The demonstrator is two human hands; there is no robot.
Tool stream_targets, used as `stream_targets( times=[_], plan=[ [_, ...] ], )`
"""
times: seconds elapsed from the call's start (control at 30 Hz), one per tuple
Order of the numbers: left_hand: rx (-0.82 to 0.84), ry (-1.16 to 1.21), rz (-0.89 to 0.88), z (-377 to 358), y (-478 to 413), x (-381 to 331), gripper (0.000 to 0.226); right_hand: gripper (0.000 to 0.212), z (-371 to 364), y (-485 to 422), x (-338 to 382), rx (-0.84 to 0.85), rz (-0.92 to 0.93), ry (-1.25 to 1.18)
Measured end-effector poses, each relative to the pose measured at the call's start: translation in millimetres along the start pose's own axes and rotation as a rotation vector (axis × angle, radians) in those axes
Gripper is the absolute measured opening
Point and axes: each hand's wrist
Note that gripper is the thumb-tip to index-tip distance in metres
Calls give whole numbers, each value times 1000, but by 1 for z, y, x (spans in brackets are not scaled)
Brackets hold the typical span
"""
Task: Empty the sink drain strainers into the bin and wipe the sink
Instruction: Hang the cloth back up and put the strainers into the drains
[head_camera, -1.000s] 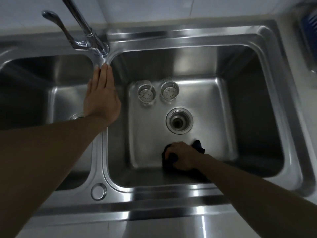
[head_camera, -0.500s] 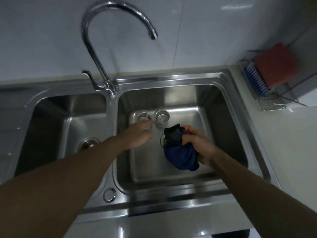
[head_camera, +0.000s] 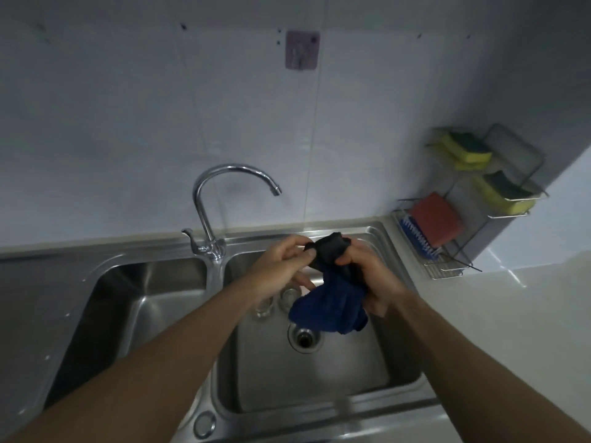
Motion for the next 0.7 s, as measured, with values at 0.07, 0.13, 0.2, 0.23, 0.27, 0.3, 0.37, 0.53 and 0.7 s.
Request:
stream_targets(
  times=[0.07, 0.13, 0.2, 0.23, 0.27, 0.3, 0.37, 0.53, 0.7],
  plan=[
    [-29, -47, -97, 4, -4, -19, 9, 51, -6, 3, 10, -24, 16, 54],
    [-33, -102, -191, 8, -8, -36, 11, 60, -10, 4, 19, -52, 45, 151],
    [-51, -135, -236, 13, -11, -51, 14, 56, -11, 7, 30, -96, 114, 329],
    [-55, -137, -240, 15, -13, -57, 15, 49, -10, 9, 35, -102, 149, 424],
    [-59, -138, -243, 18, -14, -62, 17, 41, -7, 11, 39, -92, 177, 496],
    [-71, -143, -254, 21, -15, -68, 18, 33, -4, 13, 43, -81, 197, 536],
    [-114, -143, -299, 29, -18, -79, 18, 18, 1, 19, 51, -92, 244, 551],
    [-94, -178, -378, 42, -21, -106, 19, 6, 2, 27, 73, -196, 340, 526],
    [-75, -128, -457, 28, -18, -125, 16, 36, -24, 29, 91, -234, 390, 476]
  ],
)
Point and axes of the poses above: each hand's wrist, its own y-axis away from the middle knuckle, its own z-axis out of the back of the hand, x = y × z, and after that the axes turned 13 degrees about -x, right-handed
